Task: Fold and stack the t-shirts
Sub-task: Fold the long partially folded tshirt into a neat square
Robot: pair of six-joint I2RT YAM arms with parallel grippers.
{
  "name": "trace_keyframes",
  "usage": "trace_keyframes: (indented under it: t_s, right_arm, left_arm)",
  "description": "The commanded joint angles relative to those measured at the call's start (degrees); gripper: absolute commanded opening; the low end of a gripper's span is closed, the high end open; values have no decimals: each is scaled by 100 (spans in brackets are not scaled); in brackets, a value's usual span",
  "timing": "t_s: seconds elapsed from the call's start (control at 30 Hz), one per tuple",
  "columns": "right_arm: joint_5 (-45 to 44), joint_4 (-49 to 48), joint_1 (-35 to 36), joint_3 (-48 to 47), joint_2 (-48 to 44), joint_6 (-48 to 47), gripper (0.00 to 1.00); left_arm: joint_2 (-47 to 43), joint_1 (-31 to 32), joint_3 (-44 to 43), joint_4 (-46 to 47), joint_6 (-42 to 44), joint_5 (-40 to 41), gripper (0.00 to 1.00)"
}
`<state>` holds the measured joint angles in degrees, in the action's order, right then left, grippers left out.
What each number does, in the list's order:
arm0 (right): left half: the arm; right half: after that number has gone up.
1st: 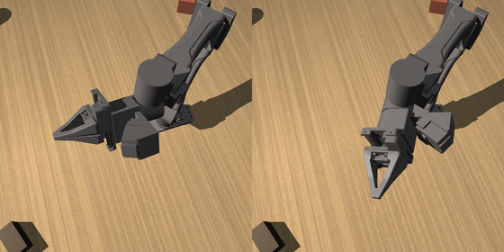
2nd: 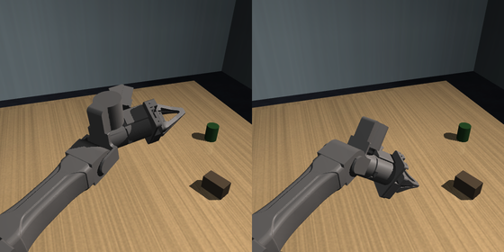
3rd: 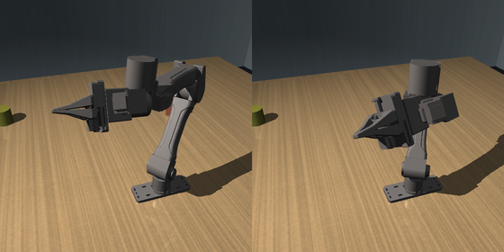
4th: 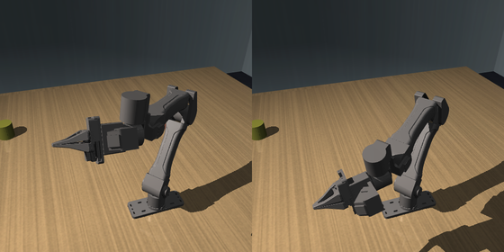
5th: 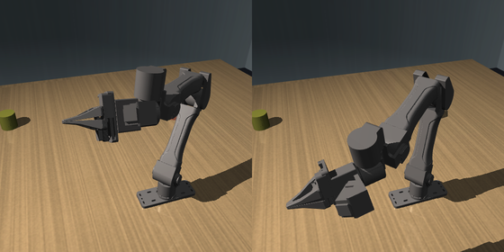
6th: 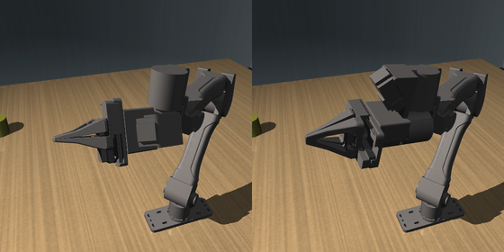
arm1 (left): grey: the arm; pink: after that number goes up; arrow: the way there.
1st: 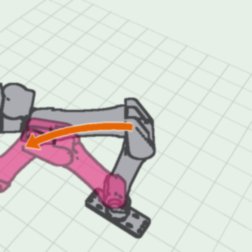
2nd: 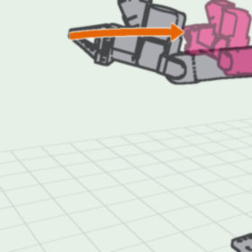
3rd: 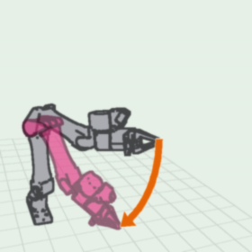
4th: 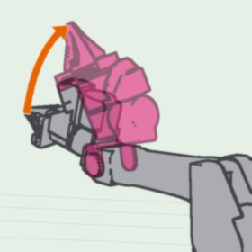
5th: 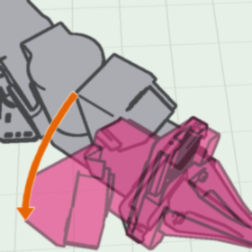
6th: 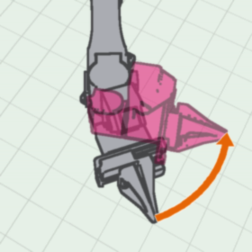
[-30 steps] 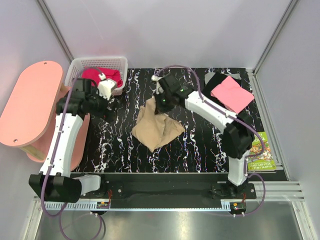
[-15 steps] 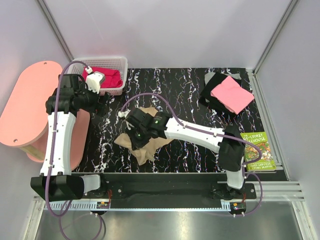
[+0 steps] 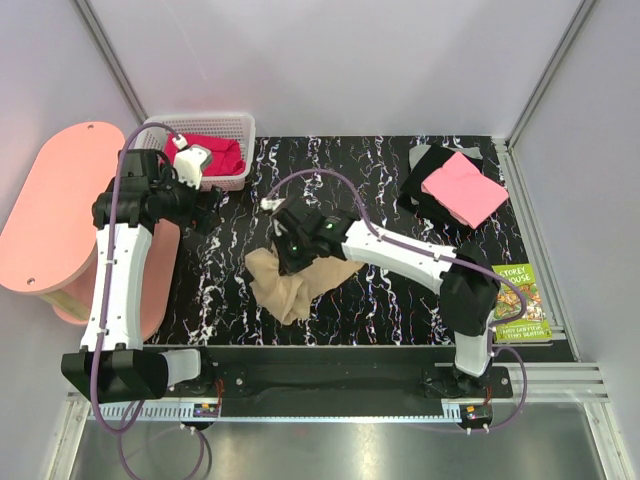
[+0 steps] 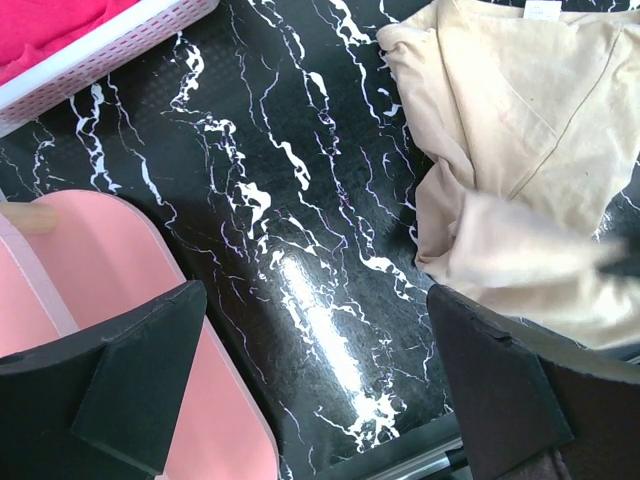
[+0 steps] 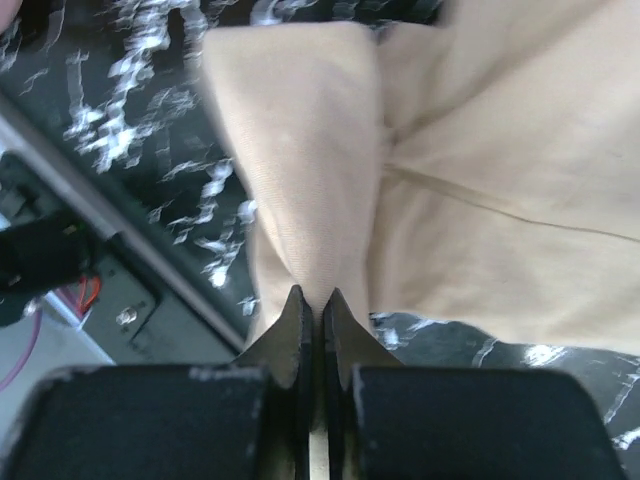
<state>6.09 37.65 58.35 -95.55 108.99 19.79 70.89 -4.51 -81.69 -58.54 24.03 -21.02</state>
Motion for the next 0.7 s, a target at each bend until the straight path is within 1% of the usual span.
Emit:
trace_keyframes:
  t_s: [0.0,0.07,0.23,0.43,0.53,0.57,0.67]
  right_arm:
    - [200,-933,-780,817,-413,262,0]
    - [243,-996,-1061,1002,-317,253,0]
    - [121,-1224,-1404,1205,-54,148,0]
    - [129,-1488,-1730,1153,122,183,0]
    - [454,-1576,-1765,934,175,323,0]
    - [811,-1794,-1748,907,140,419,0]
    - [903,-1884,-1713,643,-44,490,0]
  left_arm:
    - [-76,-23,13,124,102,-201,99]
    - [-76,-32,4,106,119,-192,99]
    - [-102,-23,30,27,172,-262,99]
    - [-67,-14,66,-17,163,-307,99]
    - [-67,38,100,-8,163,-324,99]
    - [-67,73,109,-8,163,-316,99]
    - [-23,117,110,-8,120,-315,99]
